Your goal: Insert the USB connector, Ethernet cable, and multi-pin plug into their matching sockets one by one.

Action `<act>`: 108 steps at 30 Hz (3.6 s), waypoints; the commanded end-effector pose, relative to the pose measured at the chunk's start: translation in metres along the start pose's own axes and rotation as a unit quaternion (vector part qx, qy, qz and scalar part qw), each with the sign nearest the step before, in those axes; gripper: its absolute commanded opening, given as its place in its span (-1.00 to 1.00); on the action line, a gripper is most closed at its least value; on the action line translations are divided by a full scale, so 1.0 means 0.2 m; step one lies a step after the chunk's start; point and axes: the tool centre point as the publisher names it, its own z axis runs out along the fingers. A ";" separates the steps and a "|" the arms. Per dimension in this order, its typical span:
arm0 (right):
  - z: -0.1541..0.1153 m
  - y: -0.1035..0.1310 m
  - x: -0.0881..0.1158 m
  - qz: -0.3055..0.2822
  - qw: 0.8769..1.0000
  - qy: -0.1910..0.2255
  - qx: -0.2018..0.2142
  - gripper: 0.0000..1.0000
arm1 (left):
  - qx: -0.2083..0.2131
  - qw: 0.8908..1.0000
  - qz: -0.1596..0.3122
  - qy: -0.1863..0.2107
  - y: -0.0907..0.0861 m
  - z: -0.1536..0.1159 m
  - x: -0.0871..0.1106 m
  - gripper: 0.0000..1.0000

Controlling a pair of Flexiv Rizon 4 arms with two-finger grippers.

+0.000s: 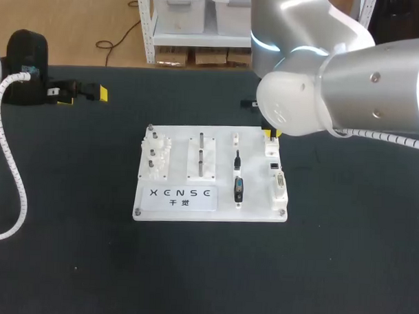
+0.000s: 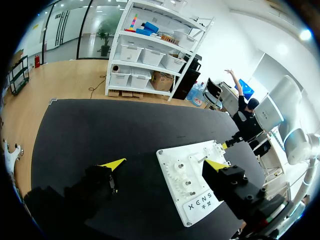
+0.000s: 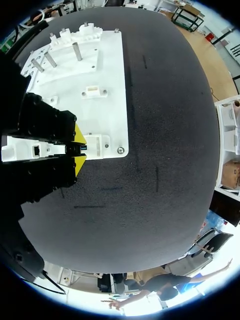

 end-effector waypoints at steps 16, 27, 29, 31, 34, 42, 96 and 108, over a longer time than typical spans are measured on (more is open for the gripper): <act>0.04 -0.02 0.02 -0.007 1.000 -0.008 0.003 -1.00 | 0.000 1.000 0.000 0.000 0.00 0.00 0.00 1.00; 0.02 -0.04 0.00 -0.011 1.000 -0.012 0.003 -1.00 | 0.000 1.000 0.000 0.000 0.00 0.00 0.00 1.00; 0.02 -0.04 -0.01 -0.013 1.000 -0.014 0.004 -1.00 | 0.000 1.000 0.000 0.000 0.00 0.00 0.00 1.00; 0.01 -0.04 -0.01 -0.014 1.000 -0.015 0.005 -1.00 | 0.000 1.000 0.000 0.000 0.00 0.00 0.00 1.00; 0.01 -0.03 -0.02 -0.015 1.000 -0.015 0.006 -1.00 | 0.000 1.000 0.000 0.000 0.00 0.00 0.00 1.00; 0.01 -0.02 -0.02 -0.020 1.000 -0.017 0.005 -1.00 | 0.000 1.000 0.000 0.000 0.00 0.00 0.00 1.00; 0.06 -0.03 0.00 0.022 1.000 -0.013 -0.002 1.00 | 0.000 1.000 0.000 0.000 0.00 0.00 0.00 1.00; -0.14 0.03 0.02 0.016 0.999 -0.035 -0.001 1.00 | 0.000 1.000 0.000 0.000 0.00 0.00 0.00 1.00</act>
